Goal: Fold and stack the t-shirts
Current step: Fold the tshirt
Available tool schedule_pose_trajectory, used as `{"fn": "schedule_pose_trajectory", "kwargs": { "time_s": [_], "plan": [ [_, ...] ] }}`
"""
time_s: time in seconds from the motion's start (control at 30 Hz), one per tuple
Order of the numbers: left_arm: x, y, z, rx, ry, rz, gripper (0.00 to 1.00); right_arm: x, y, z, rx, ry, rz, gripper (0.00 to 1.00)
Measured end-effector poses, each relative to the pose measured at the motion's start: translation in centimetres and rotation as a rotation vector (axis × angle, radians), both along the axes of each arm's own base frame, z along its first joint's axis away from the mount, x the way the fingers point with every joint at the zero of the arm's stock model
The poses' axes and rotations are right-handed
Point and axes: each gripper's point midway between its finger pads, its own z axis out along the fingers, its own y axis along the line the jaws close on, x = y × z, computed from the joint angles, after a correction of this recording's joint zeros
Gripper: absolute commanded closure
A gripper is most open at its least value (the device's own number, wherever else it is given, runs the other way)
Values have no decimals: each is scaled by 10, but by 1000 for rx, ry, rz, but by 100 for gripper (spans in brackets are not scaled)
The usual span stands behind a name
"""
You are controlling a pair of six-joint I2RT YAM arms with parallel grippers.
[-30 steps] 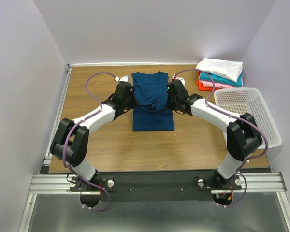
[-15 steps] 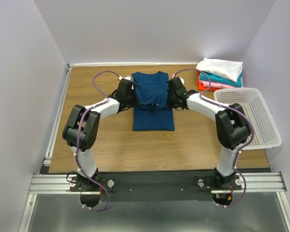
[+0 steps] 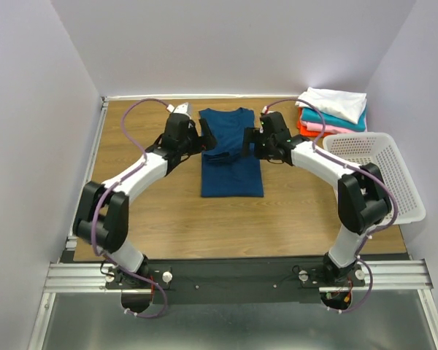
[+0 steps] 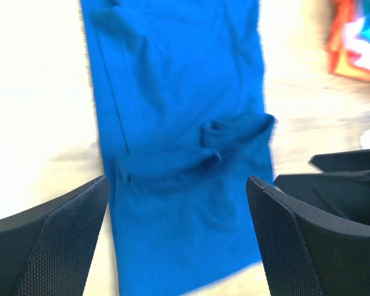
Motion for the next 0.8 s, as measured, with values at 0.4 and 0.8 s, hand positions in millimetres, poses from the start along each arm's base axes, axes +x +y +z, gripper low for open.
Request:
{"fn": "schedule_pose_trajectory", "kwargs": {
  "time_s": [0.4, 0.8],
  "plan": [
    [-107, 59, -3, -45, -44, 119, 2, -63, 86, -11, 91, 40, 360, 0],
    [-153, 85, -5, -109, -79, 193, 2, 24, 138, -44, 65, -29, 366, 0]
  ]
}}
